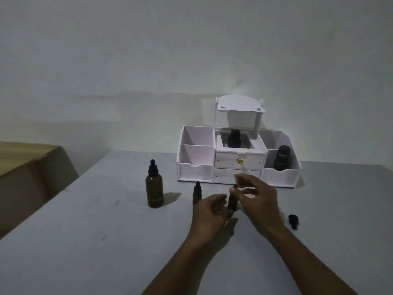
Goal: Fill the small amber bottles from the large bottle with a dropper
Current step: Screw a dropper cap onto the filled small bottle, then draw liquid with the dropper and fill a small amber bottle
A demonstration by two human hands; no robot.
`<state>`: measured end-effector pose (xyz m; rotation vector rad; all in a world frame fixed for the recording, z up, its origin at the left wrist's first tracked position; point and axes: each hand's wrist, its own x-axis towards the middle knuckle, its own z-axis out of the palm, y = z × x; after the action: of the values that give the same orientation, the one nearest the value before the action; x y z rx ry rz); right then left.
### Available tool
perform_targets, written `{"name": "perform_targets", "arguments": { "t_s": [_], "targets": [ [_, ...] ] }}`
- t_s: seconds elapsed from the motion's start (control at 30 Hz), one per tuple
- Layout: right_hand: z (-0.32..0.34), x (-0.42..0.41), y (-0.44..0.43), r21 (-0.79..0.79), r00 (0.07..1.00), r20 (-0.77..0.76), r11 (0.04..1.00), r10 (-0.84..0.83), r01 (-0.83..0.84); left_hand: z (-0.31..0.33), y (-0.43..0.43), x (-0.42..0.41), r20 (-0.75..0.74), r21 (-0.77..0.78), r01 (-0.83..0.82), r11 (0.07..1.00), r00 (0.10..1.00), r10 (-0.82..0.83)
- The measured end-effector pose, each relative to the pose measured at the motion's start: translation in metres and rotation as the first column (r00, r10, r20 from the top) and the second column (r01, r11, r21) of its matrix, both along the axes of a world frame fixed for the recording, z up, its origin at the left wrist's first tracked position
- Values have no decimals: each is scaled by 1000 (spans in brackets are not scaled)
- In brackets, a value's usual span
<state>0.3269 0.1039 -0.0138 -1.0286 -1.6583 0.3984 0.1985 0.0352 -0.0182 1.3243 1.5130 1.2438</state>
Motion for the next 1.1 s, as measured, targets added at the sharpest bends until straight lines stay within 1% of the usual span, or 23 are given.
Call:
{"name": "perform_targets", "arguments": {
  "t_s": [0.03,0.1,0.17,0.23,0.3,0.37,0.43,0.5,0.67,0.77,0.87,0.93,0.97,1.1],
  "targets": [
    [4,-1,-2,25,1000,-16,1000,6,-5,0,-6,-6,33,-22,4,1000,999,-3],
    [11,-5,-7,109,999,-26,994,23,-20,1,-19,-26,52,-42,44,998,998,-41],
    [19,-12,-15,193,998,-28,980,47,-41,6,-33,-53,36,-57,99,993,995,-97],
    [27,-25,-24,254,997,-27,965,73,-64,11,-46,-87,-2,-44,86,995,996,-86],
    [35,-43,-32,290,992,5,949,123,-120,16,-56,-123,-94,6,-28,1000,995,29],
    [40,-63,-36,302,980,36,933,196,-198,17,-62,-155,-136,54,-196,979,970,202],
    [44,-86,-35,271,967,41,928,253,-255,15,-62,-181,-115,73,-326,943,936,333],
    [48,-109,-32,204,958,27,937,285,-284,17,-59,-197,-40,56,-382,923,922,384],
    [57,-159,-21,-4,961,-41,962,274,-275,20,-35,-198,98,0,-288,958,953,287],
    [54,-182,-13,-93,964,-40,960,262,-265,19,-20,-196,117,36,-210,977,972,205],
    [52,-195,-8,-143,966,-31,955,257,-259,19,-16,-194,130,63,-173,983,978,164],
    [52,-200,-5,-155,965,-19,952,263,-263,17,-14,-195,82,62,-152,986,986,147],
    [52,-201,-4,-156,964,-8,952,266,-264,16,-13,-196,82,54,-151,987,986,146],
    [53,-201,-1,-152,964,21,954,266,-260,10,-10,-199,133,32,-173,984,977,168]
  ]
}}
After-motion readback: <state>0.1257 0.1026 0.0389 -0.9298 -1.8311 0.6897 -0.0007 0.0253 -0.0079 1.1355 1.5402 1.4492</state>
